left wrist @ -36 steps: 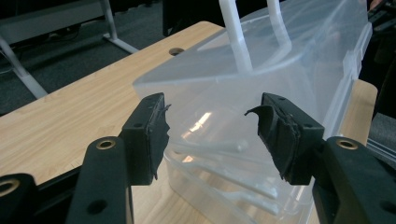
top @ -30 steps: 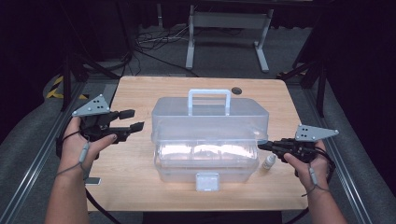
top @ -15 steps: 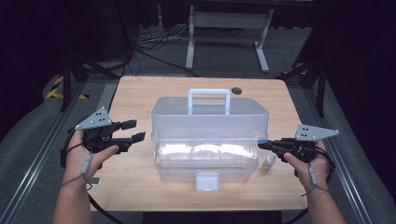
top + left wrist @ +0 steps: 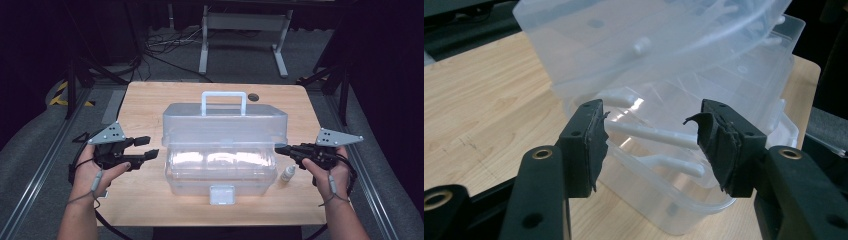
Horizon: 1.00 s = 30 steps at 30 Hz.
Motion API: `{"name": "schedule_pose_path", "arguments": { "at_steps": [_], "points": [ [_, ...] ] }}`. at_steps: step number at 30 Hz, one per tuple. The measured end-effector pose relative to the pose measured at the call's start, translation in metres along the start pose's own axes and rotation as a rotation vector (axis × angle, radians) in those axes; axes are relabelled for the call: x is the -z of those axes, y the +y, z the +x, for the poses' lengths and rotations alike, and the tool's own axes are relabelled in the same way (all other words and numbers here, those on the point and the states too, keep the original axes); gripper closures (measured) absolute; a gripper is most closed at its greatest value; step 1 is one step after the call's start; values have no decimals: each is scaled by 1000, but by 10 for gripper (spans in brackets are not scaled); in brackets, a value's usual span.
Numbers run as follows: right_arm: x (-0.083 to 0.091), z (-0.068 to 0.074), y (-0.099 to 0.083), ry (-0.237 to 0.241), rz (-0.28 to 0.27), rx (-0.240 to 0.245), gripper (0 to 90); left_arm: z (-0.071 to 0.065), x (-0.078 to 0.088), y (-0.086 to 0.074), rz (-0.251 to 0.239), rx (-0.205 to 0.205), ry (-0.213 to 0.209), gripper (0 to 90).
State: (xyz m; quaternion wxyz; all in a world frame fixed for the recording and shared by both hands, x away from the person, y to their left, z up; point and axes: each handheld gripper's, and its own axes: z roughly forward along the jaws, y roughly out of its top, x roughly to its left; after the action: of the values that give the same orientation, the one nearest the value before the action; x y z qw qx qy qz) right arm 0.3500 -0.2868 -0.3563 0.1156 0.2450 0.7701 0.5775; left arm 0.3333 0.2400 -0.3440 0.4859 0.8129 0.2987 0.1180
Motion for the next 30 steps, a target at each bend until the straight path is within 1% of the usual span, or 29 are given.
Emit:
{"name": "schedule_pose_path", "arguments": {
  "at_steps": [7,14,15,20,24,28,30],
  "points": [
    [-2,-4,8,-25,-25,-2,900,-1,-9,-1,8,6,-27,459],
    [-4,-6,17,-55,-41,-10,900,-3,-16,-1,16,8,-36,459],
    [-5,-7,18,-59,-44,-10,900,-3,-17,-1,15,13,-39,461],
    [-6,-10,25,-77,-47,-17,900,-3,-19,0,5,24,-37,477],
    [-8,-12,30,-89,-47,-16,900,-3,-20,1,-4,24,-37,486],
    [-9,-14,34,-102,-42,-13,900,-3,-22,3,-22,30,-29,491],
    [-10,-14,36,-106,-43,-19,900,-3,-23,4,-33,32,-24,493]
  ]
}}
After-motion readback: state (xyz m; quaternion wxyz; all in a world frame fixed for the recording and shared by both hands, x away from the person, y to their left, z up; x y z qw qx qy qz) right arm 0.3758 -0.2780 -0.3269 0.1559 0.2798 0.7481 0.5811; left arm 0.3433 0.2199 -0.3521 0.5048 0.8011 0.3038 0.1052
